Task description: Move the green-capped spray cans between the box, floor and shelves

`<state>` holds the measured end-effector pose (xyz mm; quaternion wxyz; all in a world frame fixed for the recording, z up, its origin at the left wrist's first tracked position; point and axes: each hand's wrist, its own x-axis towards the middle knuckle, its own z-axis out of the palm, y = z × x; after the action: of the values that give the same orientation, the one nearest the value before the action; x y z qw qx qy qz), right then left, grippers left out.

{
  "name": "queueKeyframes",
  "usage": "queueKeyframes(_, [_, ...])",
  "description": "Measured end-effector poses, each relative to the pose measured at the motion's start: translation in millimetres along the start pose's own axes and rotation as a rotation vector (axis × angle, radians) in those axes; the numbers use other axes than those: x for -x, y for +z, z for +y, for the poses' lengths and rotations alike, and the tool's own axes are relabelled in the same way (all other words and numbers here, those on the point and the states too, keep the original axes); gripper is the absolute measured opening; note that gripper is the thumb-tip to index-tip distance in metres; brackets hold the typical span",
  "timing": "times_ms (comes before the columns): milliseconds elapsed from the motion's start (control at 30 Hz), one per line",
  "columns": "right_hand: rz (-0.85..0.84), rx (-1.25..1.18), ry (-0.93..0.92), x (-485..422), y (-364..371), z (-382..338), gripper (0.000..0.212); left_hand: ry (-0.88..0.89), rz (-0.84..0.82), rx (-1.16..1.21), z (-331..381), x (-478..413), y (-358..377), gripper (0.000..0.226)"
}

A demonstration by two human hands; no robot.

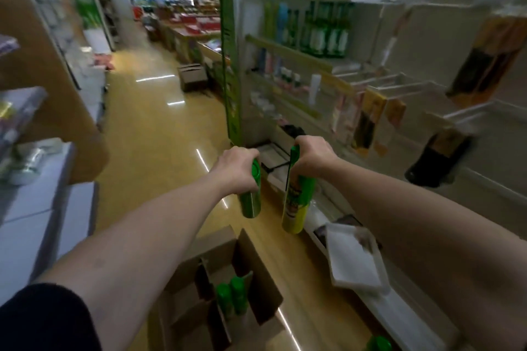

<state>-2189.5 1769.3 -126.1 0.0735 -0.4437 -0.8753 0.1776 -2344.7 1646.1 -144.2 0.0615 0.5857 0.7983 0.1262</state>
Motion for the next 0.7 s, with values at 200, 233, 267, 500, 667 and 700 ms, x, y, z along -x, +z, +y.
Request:
queueKeyframes(200, [-0.041, 0.018, -0.041, -58, 5, -62, 0.045, -0.080, -0.021, -0.053, -62, -36, -40, 0.057])
queueKeyframes(233, [-0.043, 0.008, -0.042, -64, 11, -67, 0.045, -0.091, -0.023, -0.056, -70, -40, -41, 0.057])
queueKeyframes(267, [-0.047, -0.006, -0.042, -71, 19, -72, 0.044, -0.099, -0.025, -0.058, -77, -44, -40, 0.058])
queueKeyframes(500, [-0.109, -0.078, 0.000, -112, 86, -76, 0.046, -0.181, -0.076, -0.005, -117, -65, -4, 0.055])
queueKeyframes(667, [-0.202, -0.064, -0.008, -140, 143, -56, 0.048, -0.308, -0.140, 0.051, -135, -80, 44, 0.055])
queueKeyframes(700, [-0.220, -0.056, -0.018, -145, 154, -50, 0.047, -0.341, -0.161, 0.057, -136, -83, 55, 0.054])
